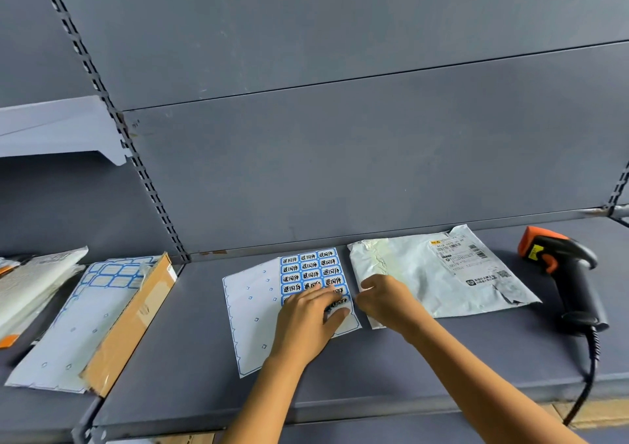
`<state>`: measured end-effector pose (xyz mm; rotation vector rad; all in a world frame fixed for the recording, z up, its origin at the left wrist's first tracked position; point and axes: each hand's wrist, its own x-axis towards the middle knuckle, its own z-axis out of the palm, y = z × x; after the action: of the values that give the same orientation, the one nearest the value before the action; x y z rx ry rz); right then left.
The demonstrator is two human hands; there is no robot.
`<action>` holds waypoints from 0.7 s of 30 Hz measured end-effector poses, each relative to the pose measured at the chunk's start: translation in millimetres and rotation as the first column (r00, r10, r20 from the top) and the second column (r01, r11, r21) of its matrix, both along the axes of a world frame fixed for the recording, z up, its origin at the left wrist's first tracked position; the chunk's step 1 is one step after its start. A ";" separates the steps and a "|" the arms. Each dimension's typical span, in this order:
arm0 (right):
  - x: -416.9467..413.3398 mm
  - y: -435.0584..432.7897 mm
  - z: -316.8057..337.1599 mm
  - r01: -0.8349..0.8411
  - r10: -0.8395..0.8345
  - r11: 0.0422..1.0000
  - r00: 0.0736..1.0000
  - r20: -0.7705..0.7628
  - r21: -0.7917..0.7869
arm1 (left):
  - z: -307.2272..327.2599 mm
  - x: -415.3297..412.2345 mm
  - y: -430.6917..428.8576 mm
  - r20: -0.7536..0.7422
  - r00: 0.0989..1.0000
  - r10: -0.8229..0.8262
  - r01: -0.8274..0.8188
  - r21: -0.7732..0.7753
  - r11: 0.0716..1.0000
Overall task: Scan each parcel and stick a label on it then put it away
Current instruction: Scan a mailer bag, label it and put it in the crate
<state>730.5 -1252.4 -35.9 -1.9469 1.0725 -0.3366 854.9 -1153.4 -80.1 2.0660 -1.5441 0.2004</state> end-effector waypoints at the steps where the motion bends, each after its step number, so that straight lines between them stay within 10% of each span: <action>1: 1.6 -1.4 -0.5 0.002 -0.002 1.000 1.000 0.005 0.025 | 0.0 0.0 -0.1 0.004 1.000 -0.012 0.012 -0.020 1.000; 12: 15.6 -5.3 -5.8 -0.042 -0.143 0.898 0.914 0.381 0.438 | 3.4 -2.3 0.7 -0.143 0.990 0.007 -0.021 -0.097 0.995; 21: 4.7 -9.4 -18.4 -0.174 -0.084 0.905 0.821 0.564 0.388 | 8.4 -5.3 -4.4 -0.231 0.971 0.069 -0.131 -0.267 0.955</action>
<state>735.2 -1261.8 -54.2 -1.3410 0.6267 -0.5673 849.6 -1157.8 -71.7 1.8730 -1.2039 0.2085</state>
